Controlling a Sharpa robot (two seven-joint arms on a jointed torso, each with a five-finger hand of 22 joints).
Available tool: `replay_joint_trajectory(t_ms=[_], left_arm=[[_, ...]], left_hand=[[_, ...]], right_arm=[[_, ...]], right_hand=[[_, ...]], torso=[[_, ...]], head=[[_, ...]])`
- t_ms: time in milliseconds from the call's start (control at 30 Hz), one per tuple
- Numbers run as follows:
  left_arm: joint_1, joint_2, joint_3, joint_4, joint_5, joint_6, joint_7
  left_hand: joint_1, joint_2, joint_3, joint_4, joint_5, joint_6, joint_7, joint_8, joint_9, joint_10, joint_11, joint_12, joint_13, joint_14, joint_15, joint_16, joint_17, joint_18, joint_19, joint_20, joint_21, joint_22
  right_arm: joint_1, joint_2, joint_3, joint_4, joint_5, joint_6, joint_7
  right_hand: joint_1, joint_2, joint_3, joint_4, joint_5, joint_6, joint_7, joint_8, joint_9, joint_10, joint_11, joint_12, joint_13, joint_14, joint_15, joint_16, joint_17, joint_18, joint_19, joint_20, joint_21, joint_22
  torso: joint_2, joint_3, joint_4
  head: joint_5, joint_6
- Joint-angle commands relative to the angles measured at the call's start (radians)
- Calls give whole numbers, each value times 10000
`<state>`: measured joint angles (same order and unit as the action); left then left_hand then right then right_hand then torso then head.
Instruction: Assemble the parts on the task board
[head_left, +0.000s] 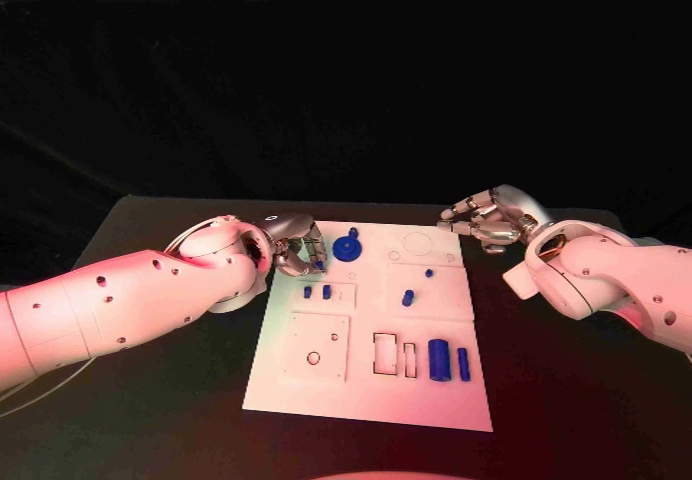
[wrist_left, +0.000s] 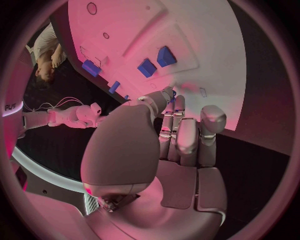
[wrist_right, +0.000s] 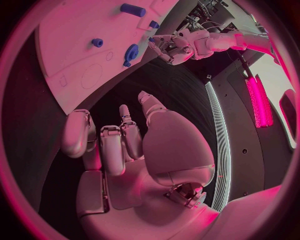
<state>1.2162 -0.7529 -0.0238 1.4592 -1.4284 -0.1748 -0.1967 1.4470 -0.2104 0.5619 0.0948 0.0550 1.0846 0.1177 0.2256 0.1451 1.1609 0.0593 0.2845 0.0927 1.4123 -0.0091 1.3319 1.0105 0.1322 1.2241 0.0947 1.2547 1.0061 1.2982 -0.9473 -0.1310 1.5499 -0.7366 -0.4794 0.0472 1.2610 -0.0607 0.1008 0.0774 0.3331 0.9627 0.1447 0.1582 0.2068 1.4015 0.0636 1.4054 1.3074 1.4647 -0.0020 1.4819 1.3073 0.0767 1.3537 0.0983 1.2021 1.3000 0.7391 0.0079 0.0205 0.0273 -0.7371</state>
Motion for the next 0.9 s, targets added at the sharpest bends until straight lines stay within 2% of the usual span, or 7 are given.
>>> replay_joint_trajectory(t_ms=[33, 900], left_arm=[[-18, 54, -1, -49, 13, 148, 82], [-63, 219, -28, -167, 38, 449, 75]], left_hand=[[-115, -6, -27, 18, 10, 78, 8, -34, -13, 39, 4, -59, -11, 36, -15, 1, -8, -85, -3, -11, 4, -11], [-105, -2, -22, 9, 10, 99, 10, -47, -17, 65, 2, -81, -9, 19, -15, -13, -42, -79, -32, -11, -18, -45]], right_arm=[[-4, 9, 3, 19, -16, -15, 82], [-4, 16, 3, 33, -16, -15, 94]], right_hand=[[-16, 121, -43, 11, 49, -30, 7, 35, -17, -21, -12, -45, 657, 698, -83, -20, 1204, 147, -65, -8, -19, -9], [-8, 120, -58, 10, 53, -26, 3, 54, -19, -18, -15, -45, 656, 700, -86, -19, 1209, 146, -59, -11, -21, -5]], torso=[[-6, -5, 0], [-4, -3, 4]], head=[[-10, -4], [-18, -17]])
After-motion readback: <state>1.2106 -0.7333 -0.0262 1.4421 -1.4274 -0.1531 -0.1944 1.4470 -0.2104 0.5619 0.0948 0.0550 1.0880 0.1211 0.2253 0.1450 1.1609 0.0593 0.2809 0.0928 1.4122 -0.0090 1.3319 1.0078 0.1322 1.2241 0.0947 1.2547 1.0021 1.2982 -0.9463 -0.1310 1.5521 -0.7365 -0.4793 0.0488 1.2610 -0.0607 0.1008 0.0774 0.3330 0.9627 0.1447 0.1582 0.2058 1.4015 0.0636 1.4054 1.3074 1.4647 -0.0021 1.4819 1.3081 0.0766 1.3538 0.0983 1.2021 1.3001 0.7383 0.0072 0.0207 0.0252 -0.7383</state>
